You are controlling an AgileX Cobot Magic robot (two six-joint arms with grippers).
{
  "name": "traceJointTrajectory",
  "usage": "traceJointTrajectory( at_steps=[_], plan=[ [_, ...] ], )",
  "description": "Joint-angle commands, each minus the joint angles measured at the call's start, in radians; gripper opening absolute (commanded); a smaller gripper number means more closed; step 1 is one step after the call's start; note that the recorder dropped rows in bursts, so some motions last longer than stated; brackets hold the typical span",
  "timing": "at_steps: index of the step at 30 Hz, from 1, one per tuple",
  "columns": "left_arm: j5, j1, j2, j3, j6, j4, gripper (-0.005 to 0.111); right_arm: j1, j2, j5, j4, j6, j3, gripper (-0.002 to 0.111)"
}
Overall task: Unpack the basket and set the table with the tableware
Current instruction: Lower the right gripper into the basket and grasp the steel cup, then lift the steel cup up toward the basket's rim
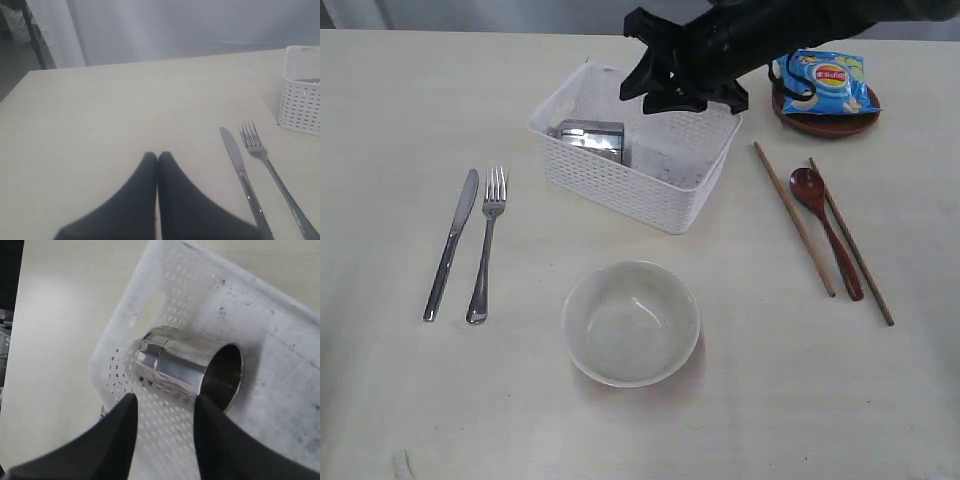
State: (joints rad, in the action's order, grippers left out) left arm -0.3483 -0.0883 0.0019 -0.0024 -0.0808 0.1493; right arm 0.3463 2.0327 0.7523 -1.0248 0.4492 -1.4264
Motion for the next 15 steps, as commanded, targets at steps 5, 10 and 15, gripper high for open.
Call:
traceJointTrajectory(
  at_steps=[5, 10, 15],
  plan=[
    [0.001, -0.005, -0.002, 0.002, -0.002, -0.003, 0.000, 0.077, 0.030, -0.125, -0.062, 0.049, -0.038, 0.001],
    [0.001, -0.005, -0.002, 0.002, -0.002, -0.003, 0.000, 0.074, 0.119, -0.116, -0.065, 0.024, -0.038, 0.000],
    [0.001, -0.005, -0.002, 0.002, -0.002, -0.003, 0.000, 0.057, 0.132, -0.116, 0.021, -0.026, -0.038, 0.000]
  ],
)
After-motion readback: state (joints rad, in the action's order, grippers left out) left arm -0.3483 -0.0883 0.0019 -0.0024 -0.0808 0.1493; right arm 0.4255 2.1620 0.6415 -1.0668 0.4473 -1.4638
